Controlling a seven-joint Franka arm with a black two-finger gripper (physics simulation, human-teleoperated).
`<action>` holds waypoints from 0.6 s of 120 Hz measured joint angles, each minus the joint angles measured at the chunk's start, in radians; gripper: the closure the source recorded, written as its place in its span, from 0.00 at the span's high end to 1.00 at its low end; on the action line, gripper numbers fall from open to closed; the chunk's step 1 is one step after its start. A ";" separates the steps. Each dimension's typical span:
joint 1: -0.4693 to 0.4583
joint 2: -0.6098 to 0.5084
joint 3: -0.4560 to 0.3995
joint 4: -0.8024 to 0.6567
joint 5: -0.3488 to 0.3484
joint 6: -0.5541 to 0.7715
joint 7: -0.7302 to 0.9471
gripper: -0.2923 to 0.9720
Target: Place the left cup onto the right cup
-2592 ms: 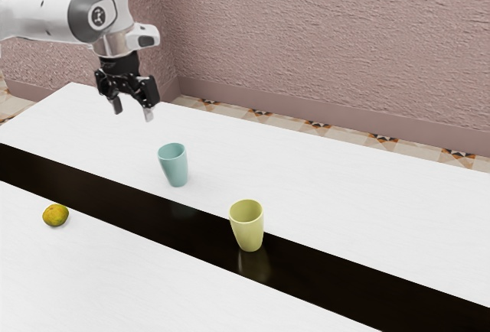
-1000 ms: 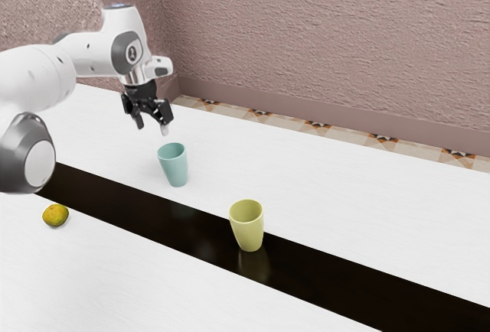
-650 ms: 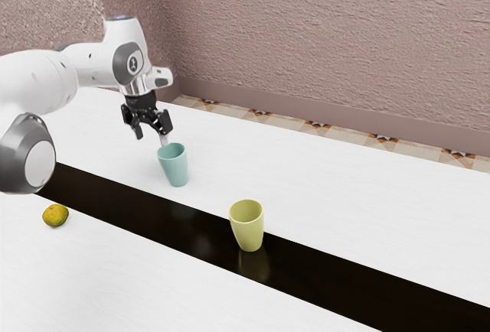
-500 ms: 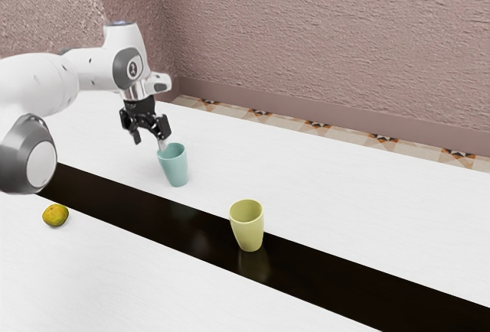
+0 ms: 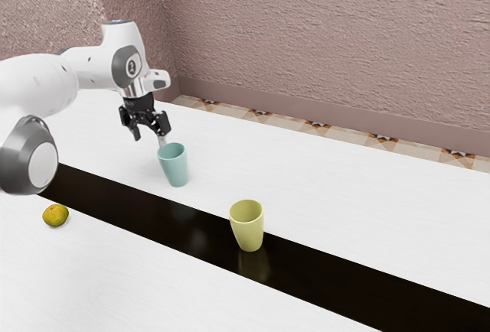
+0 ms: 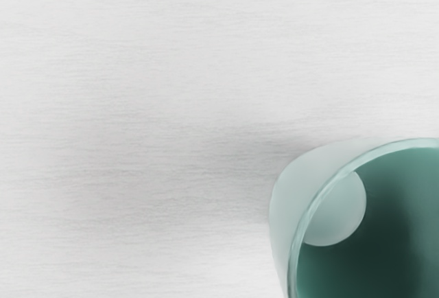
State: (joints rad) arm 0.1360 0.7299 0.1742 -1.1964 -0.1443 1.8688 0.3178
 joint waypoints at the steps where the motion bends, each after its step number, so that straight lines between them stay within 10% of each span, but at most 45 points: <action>1: 0.000 0.002 0.000 0.001 0.000 0.000 0.000 0.75; 72: 0.016 0.076 -0.030 0.047 0.000 0.000 -0.008 0.62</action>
State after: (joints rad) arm 0.1517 0.8057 0.1446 -1.1492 -0.1443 1.8688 0.3101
